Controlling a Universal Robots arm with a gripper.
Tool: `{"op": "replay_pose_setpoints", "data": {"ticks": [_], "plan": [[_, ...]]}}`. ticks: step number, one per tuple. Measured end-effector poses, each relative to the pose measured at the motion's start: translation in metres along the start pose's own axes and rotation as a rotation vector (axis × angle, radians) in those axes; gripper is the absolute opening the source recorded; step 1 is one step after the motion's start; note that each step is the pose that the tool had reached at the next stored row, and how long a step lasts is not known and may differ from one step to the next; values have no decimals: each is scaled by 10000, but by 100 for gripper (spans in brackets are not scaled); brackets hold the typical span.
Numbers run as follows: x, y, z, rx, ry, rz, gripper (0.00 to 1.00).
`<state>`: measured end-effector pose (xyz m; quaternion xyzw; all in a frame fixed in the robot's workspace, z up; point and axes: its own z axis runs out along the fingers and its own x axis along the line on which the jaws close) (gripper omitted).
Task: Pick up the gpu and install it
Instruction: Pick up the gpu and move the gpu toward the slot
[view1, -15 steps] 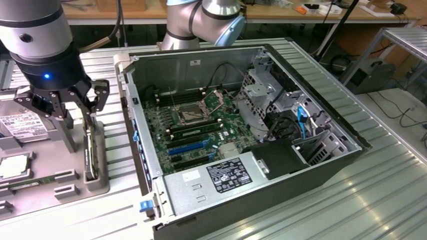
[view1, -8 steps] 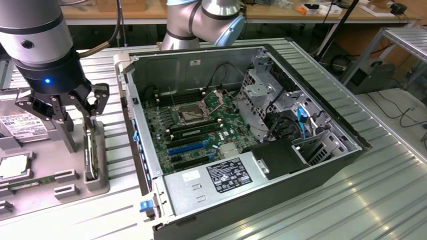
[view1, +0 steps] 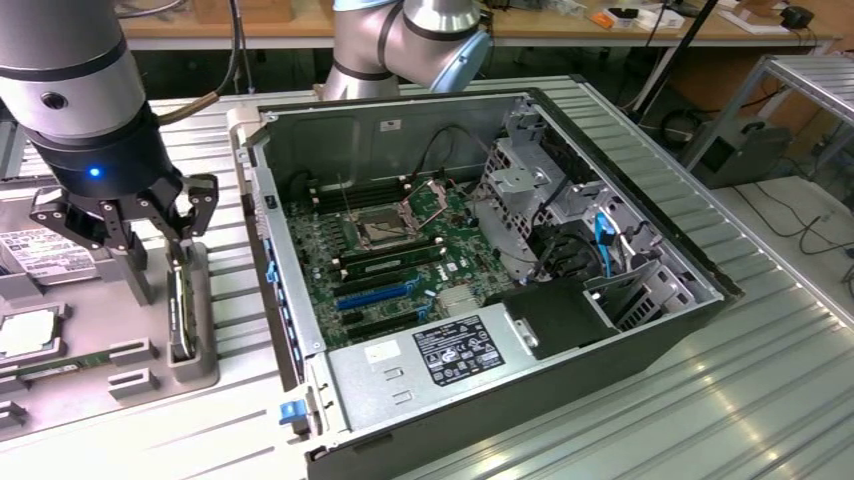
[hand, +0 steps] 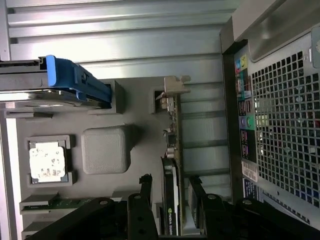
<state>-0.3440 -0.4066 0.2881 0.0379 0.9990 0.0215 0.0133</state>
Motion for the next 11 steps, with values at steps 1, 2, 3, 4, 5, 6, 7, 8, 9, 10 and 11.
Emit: {"op": "replay_pose_setpoints", "data": {"ticks": [1, 2, 3, 4, 5, 6, 7, 8, 9, 10, 11], "plan": [[0, -14, 2, 0, 0, 0, 42], [-1, -26, 3, 0, 0, 0, 42], [-1, -38, 6, 2, 2, 0, 42], [-1, -51, 15, 0, 0, 0, 42], [-2, -60, 22, 0, 0, 0, 42], [-3, -70, 32, 0, 0, 0, 42], [-3, -87, 45, 1, 2, 0, 42], [-4, -95, 54, 0, 0, 0, 42], [-4, -102, 61, -1, -1, -1, 42], [-5, -107, 67, 0, 0, -1, 42], [-5, -114, 76, 0, -1, -1, 42]]}}
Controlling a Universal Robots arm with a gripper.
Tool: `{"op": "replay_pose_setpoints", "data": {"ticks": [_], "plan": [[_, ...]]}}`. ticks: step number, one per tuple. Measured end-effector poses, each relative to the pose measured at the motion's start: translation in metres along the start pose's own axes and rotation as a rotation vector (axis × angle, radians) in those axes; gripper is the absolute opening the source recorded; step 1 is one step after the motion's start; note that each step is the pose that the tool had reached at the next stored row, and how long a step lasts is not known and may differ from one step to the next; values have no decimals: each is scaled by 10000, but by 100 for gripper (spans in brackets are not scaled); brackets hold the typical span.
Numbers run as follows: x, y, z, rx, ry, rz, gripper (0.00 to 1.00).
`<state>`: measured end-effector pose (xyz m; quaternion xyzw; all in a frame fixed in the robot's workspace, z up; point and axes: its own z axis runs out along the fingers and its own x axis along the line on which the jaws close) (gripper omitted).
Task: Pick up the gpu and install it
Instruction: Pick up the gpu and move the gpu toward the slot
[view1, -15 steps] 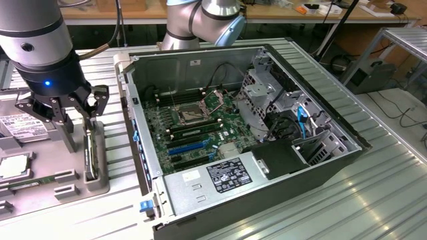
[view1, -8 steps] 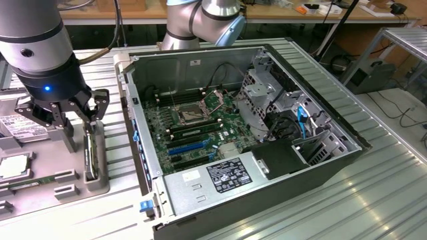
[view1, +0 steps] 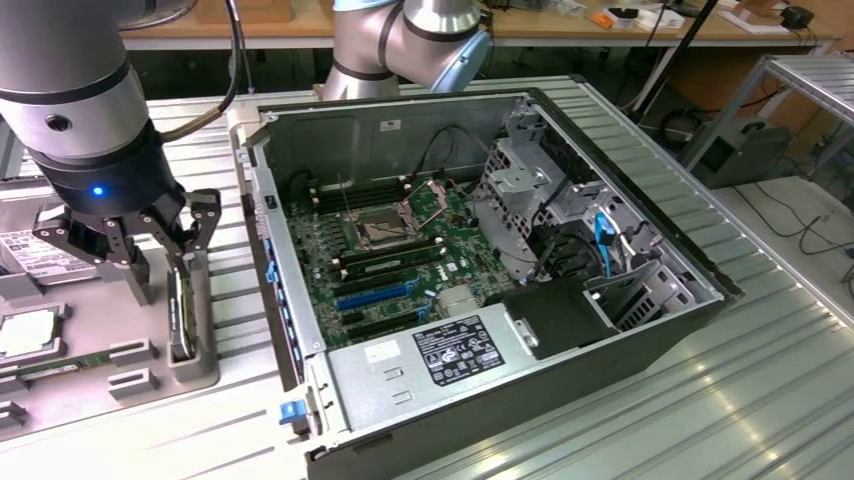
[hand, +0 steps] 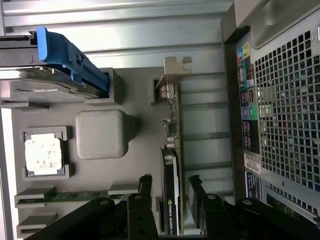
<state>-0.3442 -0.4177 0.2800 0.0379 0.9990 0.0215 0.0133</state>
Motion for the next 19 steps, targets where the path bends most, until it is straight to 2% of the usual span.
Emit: {"op": "replay_pose_setpoints", "data": {"ticks": [19], "plan": [[-33, -36, 180, 22, 0, 0, 42]]}}
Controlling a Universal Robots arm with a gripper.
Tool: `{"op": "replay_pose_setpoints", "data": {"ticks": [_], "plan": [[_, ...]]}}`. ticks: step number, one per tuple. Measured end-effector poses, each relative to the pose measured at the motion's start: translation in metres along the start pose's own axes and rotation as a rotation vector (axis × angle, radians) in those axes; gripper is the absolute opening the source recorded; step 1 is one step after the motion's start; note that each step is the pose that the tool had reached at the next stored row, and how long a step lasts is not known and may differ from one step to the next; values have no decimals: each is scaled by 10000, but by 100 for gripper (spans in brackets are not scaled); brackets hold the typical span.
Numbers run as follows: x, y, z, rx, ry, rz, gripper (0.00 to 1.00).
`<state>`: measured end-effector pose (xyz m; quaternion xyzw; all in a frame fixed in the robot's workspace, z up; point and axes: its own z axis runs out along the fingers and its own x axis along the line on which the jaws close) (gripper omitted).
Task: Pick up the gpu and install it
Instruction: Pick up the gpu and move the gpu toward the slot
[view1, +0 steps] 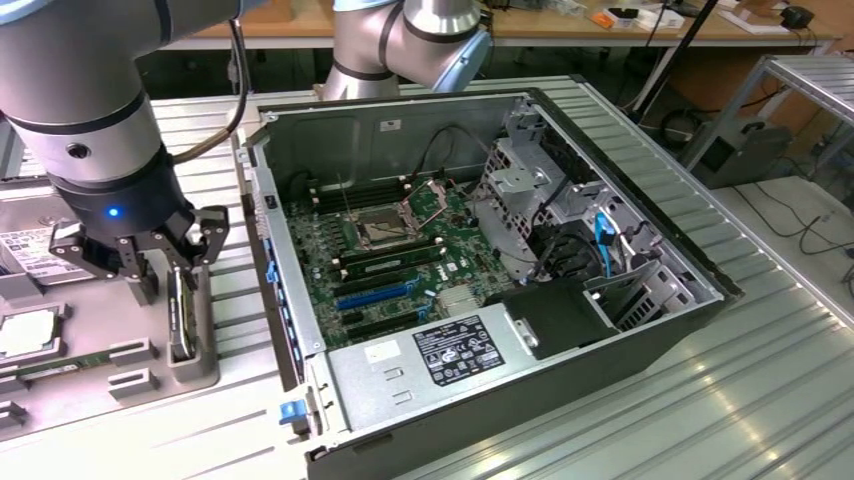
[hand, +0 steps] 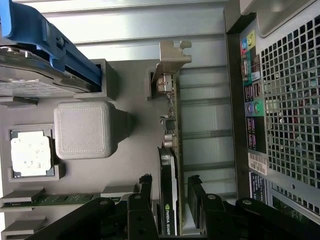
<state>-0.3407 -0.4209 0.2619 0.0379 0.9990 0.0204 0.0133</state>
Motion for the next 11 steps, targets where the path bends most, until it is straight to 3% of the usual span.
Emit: {"op": "replay_pose_setpoints", "data": {"ticks": [11], "plan": [[1, -4, 80, 5, -1, -1, 42]]}}
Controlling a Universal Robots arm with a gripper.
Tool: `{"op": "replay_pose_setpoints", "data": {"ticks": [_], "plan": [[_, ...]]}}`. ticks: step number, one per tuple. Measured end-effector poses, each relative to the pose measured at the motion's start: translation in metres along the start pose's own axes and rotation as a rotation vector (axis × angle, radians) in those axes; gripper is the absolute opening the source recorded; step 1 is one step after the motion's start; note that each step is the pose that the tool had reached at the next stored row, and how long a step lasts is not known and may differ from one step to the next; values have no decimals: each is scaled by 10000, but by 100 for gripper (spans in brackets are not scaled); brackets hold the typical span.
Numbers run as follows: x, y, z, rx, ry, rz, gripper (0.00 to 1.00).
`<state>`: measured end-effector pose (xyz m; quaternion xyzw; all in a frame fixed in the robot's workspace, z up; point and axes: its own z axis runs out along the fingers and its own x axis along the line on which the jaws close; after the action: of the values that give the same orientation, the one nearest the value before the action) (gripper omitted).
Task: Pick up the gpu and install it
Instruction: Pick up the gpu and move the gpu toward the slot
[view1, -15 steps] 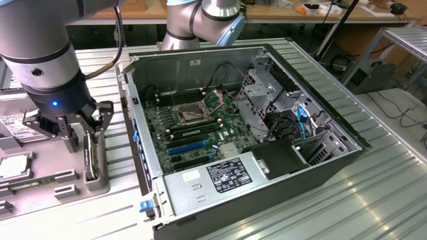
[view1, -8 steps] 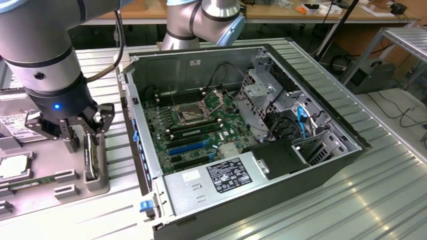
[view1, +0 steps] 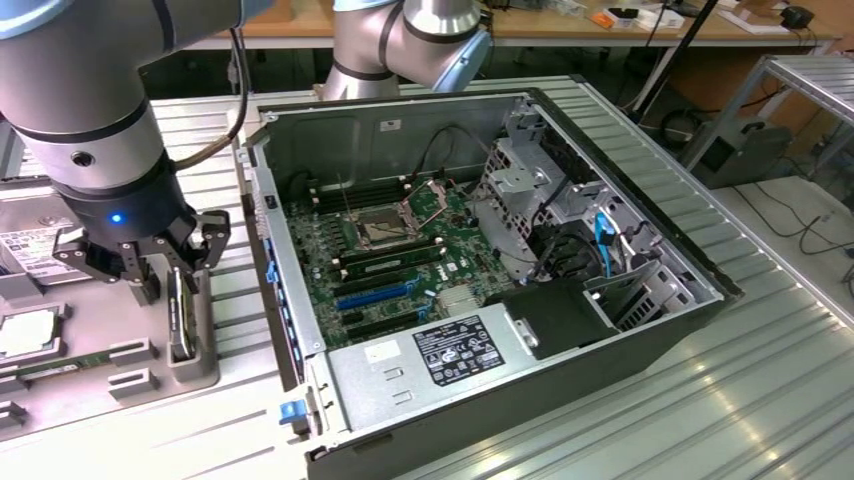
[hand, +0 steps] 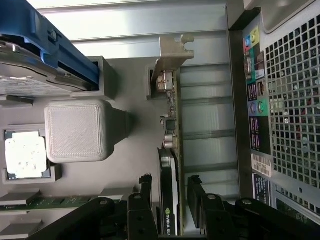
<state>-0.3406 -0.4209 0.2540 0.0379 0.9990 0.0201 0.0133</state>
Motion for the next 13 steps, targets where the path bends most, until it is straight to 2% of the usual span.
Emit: {"op": "replay_pose_setpoints", "data": {"ticks": [13], "plan": [[5, -3, 80, 3, 2, 0, 42]]}}
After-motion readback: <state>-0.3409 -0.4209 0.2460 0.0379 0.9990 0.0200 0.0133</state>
